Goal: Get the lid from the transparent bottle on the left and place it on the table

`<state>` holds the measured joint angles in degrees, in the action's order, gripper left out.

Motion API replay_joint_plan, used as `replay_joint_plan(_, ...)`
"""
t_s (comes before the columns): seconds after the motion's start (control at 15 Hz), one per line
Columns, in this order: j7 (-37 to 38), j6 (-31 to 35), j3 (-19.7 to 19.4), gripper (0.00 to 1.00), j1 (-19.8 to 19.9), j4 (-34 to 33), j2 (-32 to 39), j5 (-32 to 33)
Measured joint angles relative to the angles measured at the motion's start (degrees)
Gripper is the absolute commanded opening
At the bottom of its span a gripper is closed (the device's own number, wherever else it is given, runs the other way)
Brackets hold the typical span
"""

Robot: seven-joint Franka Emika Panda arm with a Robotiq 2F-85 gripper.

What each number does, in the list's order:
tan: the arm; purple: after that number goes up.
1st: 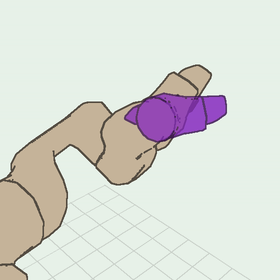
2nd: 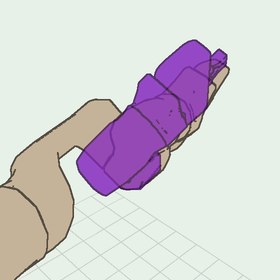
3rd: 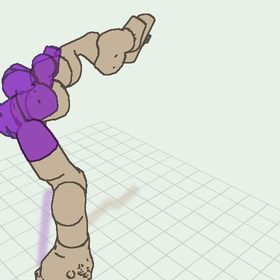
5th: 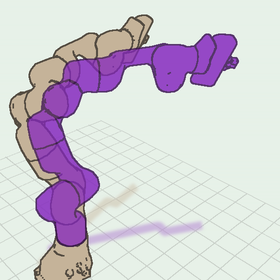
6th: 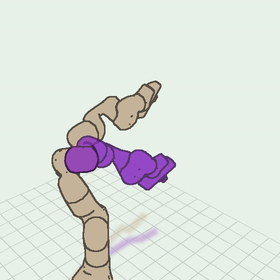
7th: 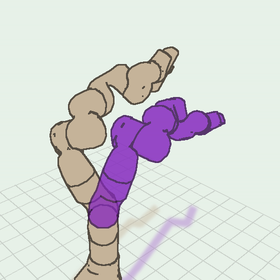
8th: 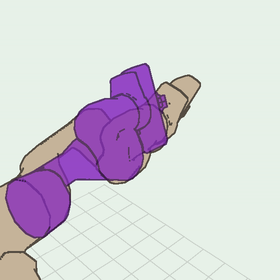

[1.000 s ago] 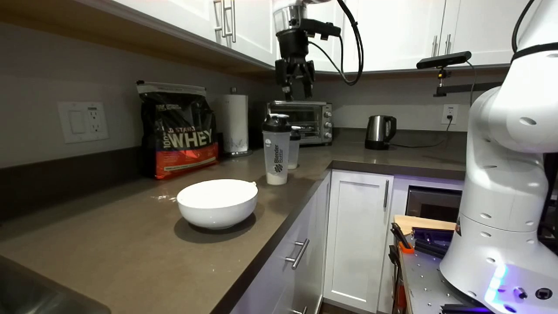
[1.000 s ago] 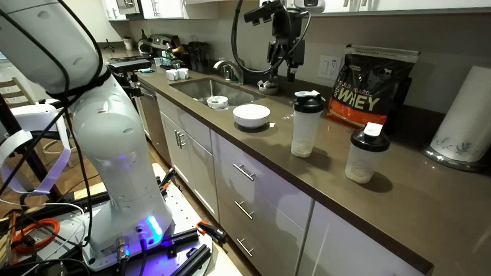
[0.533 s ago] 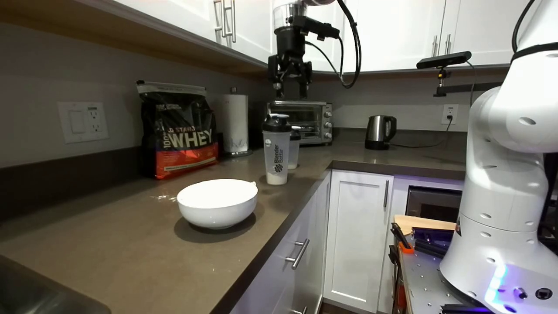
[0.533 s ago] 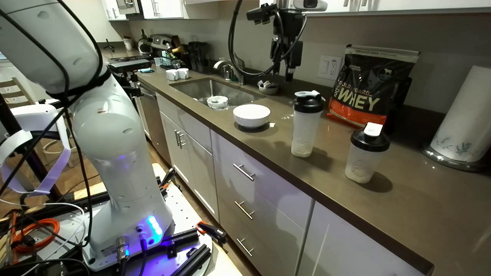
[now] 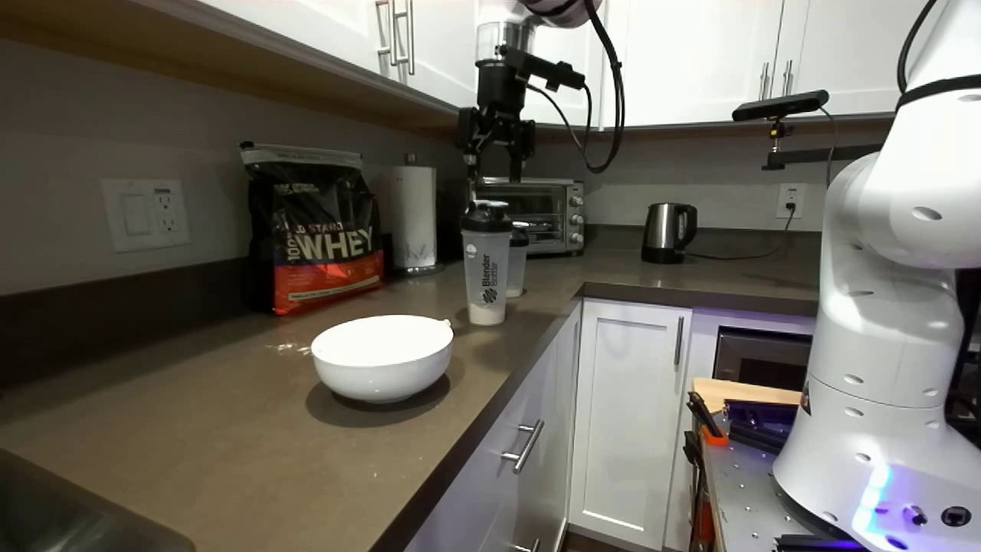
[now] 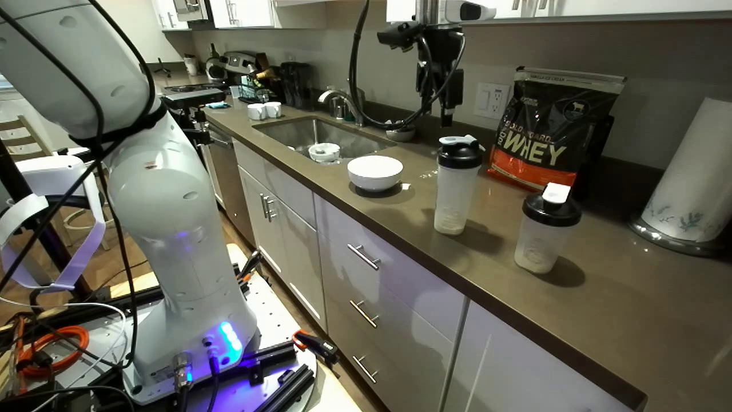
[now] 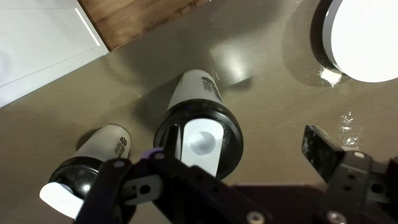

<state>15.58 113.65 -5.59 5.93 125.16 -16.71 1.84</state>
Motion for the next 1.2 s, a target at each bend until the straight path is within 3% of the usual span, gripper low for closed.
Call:
replay_joint_plan(0.6, -0.28, 5.11, -1.46, 1.0, 0.87, 2.2, 2.14, 0.47)
replay_joint_plan(0.67, -0.36, 5.57, -1.63, 0.97, 0.95, 2.19, 2.41, 0.61)
replay_joint_plan(0.73, -0.45, 6.06, -1.74, 0.81, 1.06, 2.15, 2.73, 0.67)
replay_joint_plan(0.87, -0.64, 6.83, -1.87, 0.82, 1.4, 1.84, 3.53, 0.73)
replay_joint_plan(1.07, -0.88, 7.88, -2.17, 0.72, 1.53, 1.52, 4.68, 0.74)
replay_joint_plan(1.2, -0.95, 8.21, -2.31, 0.87, 1.54, 1.48, 5.29, 0.75)
